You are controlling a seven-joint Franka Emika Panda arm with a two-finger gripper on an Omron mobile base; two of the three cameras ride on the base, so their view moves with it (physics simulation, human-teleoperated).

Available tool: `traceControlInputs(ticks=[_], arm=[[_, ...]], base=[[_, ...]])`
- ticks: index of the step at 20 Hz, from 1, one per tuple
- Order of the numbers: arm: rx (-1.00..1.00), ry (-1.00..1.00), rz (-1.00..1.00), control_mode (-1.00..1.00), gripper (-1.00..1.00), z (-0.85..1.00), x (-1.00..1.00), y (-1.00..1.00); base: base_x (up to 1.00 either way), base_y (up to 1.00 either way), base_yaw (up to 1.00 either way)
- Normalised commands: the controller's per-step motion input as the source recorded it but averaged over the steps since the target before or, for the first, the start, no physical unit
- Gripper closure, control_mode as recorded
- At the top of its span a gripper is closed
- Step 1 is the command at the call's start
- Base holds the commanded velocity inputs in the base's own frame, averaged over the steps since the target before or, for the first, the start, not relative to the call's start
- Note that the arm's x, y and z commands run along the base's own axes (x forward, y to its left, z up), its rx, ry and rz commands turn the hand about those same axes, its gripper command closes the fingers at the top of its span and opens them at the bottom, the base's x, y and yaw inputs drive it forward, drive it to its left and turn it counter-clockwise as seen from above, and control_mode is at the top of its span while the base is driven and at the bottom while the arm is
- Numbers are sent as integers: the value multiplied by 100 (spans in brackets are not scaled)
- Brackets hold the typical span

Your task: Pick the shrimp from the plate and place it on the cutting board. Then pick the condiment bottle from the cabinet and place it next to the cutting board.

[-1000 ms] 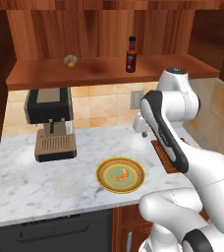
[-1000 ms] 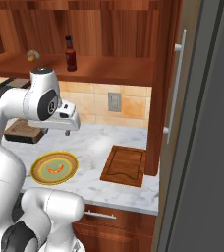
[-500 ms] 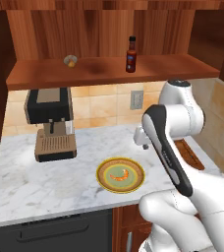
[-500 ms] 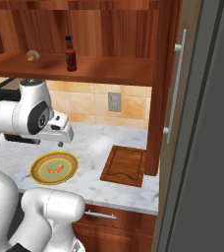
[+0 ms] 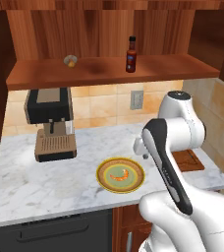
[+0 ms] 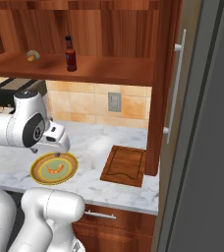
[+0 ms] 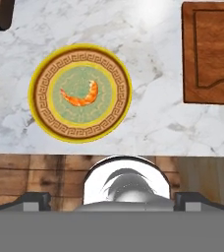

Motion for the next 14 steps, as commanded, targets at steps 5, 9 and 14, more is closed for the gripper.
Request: traceControlInputs(ticks=[5, 9, 14], arm=[[0, 0, -7, -100, -100, -25, 0, 5], [0, -1, -9, -100, -100, -24, 0, 0], [0, 0, -11, -100, -100, -26, 0, 2]], base=[[0, 0, 0], [0, 0, 0], [0, 0, 0]])
